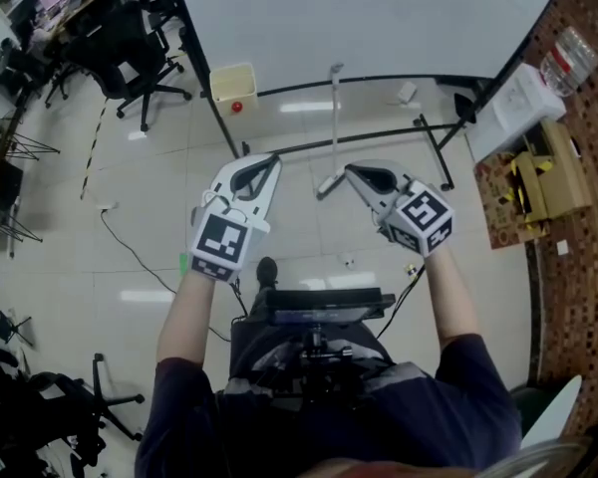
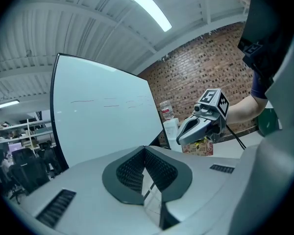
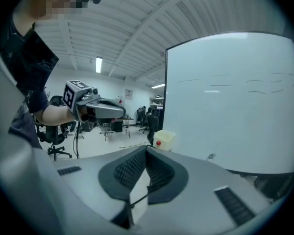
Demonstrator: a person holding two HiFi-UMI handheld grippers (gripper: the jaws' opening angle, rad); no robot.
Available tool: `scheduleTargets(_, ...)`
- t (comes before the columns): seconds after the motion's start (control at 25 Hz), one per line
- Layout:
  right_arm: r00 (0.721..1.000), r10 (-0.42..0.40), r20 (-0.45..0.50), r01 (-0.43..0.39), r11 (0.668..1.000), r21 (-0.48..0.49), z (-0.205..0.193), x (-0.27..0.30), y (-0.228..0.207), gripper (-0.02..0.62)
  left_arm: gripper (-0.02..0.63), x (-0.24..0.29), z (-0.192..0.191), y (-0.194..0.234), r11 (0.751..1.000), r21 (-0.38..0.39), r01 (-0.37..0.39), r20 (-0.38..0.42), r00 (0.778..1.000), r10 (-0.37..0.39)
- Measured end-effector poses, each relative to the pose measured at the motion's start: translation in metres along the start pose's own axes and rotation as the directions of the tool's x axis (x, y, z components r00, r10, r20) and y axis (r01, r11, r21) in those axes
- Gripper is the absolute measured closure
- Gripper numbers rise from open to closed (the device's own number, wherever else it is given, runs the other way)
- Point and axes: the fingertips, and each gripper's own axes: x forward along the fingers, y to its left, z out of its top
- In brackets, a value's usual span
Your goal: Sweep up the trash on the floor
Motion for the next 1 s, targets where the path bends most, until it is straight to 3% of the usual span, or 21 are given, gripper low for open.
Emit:
scheduleTargets(0.24,0.997,-0.068,-0.024,0.068,0.998,0.017,0.002,0.027,-0.035,0.575,0.601,0.035,-0.016,0.036,0.998,-0.028,0.060,0.037,0.998,-0.059)
scheduleTargets(0.56,0.977,-0.184,-0.104,0.189,0.981,0.044,0.010,0.112,-0.084,0.575,0.601,0.075,-0.055,0.125,0.982,-0.086,0.170,0.074,0.984,-0.164)
scheduleTargets(0.76,0.941,-0.300,-0.155,0.309,0.951,0.031,0.006,0.142,-0.121,0.571,0.601,0.103,-0.075,0.158,0.968,-0.108,0.226,0.090,0.972,-0.217)
scheduleTargets(1.0,0.889,-0.409,-0.207,0.428,0.902,0.054,-0.003,0.151,-0.168,0.522,0.601,0.134,-0.082,0.162,0.942,-0.142,0.305,0.098,0.951,-0.293)
